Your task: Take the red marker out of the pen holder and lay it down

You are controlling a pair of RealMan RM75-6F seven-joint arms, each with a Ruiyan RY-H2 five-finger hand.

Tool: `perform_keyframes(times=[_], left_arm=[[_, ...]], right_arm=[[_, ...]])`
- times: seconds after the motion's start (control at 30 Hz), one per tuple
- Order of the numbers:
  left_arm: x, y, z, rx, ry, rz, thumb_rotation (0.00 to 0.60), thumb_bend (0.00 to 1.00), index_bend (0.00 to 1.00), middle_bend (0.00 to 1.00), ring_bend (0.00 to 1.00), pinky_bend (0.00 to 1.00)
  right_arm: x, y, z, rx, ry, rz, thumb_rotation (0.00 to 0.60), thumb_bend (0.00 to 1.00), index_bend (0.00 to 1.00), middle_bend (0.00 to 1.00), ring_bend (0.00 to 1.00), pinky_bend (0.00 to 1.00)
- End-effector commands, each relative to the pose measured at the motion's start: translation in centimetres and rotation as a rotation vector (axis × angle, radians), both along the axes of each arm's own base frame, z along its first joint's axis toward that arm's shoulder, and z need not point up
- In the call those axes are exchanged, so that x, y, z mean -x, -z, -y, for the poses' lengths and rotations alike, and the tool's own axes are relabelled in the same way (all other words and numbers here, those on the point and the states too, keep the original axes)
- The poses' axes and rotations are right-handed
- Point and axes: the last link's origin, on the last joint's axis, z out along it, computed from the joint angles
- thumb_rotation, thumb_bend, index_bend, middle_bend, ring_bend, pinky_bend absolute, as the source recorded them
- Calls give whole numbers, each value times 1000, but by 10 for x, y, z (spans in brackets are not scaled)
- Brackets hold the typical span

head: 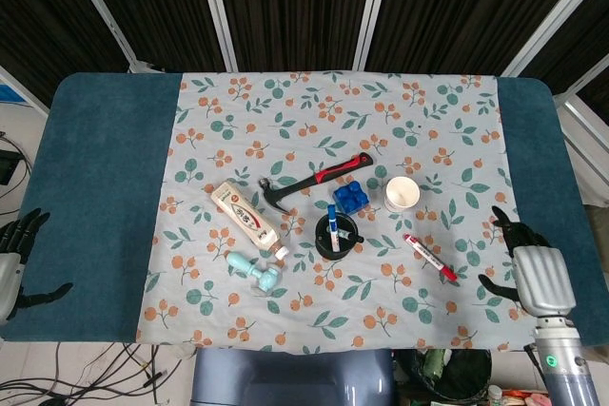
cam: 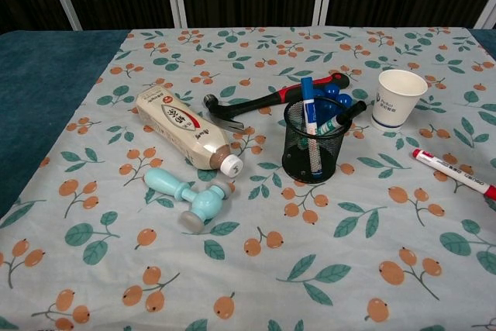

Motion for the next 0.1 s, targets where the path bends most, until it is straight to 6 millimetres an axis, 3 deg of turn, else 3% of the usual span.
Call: perform_keyframes(times=[0.03, 0.1], left_arm=[[0, -1, 1, -3, -2, -1, 600, 0, 0, 0, 0, 0], [1, -1, 1, -7, -4, -1, 600, 0, 0, 0, 0, 0]], right_arm=[[20, -17, -29, -10, -12, -82, 600, 133, 0, 0, 0, 223], [25, -18, -35, -10, -19, -103, 600, 125, 0, 0, 0, 223]])
